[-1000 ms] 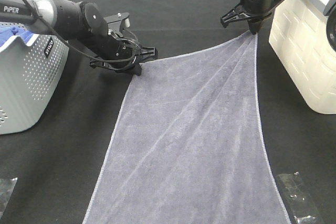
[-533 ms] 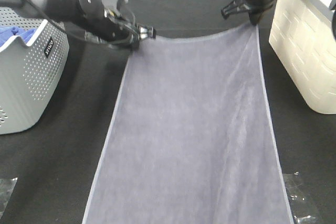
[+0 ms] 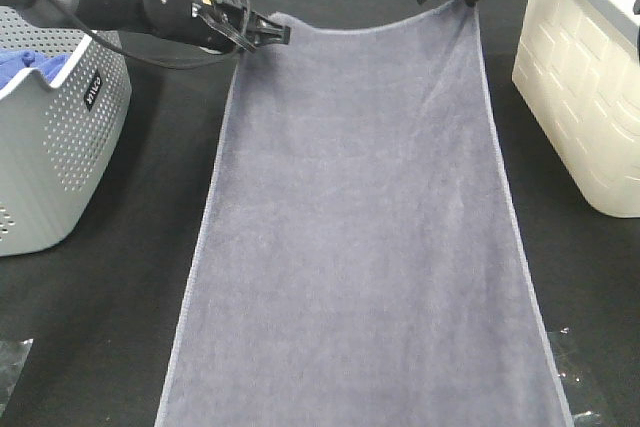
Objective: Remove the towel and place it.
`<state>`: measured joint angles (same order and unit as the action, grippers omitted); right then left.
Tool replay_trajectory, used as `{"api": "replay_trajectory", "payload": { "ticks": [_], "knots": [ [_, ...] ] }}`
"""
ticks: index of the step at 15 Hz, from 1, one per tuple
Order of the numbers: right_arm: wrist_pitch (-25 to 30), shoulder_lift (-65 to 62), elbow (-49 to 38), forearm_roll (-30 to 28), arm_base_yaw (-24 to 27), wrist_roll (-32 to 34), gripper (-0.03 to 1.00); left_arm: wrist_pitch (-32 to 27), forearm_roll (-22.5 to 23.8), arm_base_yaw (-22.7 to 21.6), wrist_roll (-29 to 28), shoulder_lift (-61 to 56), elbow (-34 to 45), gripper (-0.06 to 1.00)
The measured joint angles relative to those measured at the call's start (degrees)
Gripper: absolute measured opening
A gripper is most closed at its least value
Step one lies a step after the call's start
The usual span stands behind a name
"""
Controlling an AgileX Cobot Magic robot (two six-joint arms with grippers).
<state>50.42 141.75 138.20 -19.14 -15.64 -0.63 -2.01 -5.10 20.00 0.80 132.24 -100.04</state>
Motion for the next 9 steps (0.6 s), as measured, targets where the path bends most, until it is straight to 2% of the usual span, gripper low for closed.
{"api": "replay_trajectory", "payload": {
  "ticks": [2, 8, 9],
  "knots": [
    [-2.18, 0.00, 0.00, 0.06, 0.46, 0.00, 0.00, 1.49, 0.11, -0.80, 0.00, 0.00, 0.00, 0.00],
    [-14.44, 1.09, 0.00, 3.55, 2.92, 0.00, 0.00, 15.01, 3.50, -2.23, 0.00, 3.09, -0.97, 0.00],
    [-15.81, 2.12, 0.00, 3.55, 2.98, 0.00, 0.00, 15.36, 3.61, -2.23, 0.00, 4.64, -2.41, 0.00]
  ]
}}
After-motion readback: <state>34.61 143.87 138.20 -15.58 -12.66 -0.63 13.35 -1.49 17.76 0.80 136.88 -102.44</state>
